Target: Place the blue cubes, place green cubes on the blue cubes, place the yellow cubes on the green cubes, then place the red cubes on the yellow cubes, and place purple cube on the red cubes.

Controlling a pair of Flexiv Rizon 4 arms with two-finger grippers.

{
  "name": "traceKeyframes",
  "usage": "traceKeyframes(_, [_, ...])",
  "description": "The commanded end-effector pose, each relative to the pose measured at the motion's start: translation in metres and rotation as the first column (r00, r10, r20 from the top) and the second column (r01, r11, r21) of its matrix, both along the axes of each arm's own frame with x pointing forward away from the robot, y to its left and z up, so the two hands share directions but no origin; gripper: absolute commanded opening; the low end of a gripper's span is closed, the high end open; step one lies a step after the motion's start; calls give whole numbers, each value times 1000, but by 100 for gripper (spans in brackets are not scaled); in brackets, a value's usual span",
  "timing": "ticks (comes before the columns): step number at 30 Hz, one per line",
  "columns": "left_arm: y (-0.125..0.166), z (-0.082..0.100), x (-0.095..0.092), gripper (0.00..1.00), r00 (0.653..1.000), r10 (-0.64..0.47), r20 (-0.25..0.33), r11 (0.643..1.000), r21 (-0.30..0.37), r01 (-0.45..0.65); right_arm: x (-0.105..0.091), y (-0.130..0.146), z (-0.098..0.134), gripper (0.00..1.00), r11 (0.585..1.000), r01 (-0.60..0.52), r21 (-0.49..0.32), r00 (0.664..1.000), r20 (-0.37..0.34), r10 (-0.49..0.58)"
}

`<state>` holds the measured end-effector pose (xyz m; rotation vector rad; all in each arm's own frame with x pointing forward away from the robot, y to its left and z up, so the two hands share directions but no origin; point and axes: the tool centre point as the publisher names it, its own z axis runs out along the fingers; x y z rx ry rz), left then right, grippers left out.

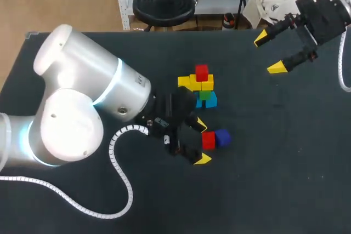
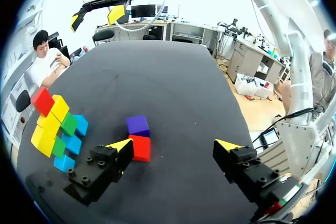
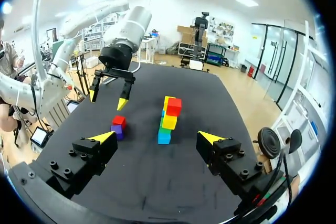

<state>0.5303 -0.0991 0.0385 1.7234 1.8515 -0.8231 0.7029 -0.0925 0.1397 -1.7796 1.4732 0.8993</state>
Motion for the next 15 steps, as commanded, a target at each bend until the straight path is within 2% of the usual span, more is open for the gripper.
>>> traceKeyframes(1, [-1, -4, 7, 100, 1000, 7, 1, 1000, 17, -7, 0, 0, 0, 100, 1000, -1, 1, 1000, 1, 1])
traceKeyframes(7, [-3, -7, 14, 100, 1000, 6, -4, 1000, 17, -6, 0, 0, 0, 100, 1000, -1, 1, 1000, 1, 1])
traceKeyframes(15, [-13, -19, 21, 100, 999, -14, -31, 998, 64, 16, 0, 0, 0, 100, 1000, -1, 1, 1000, 1, 1])
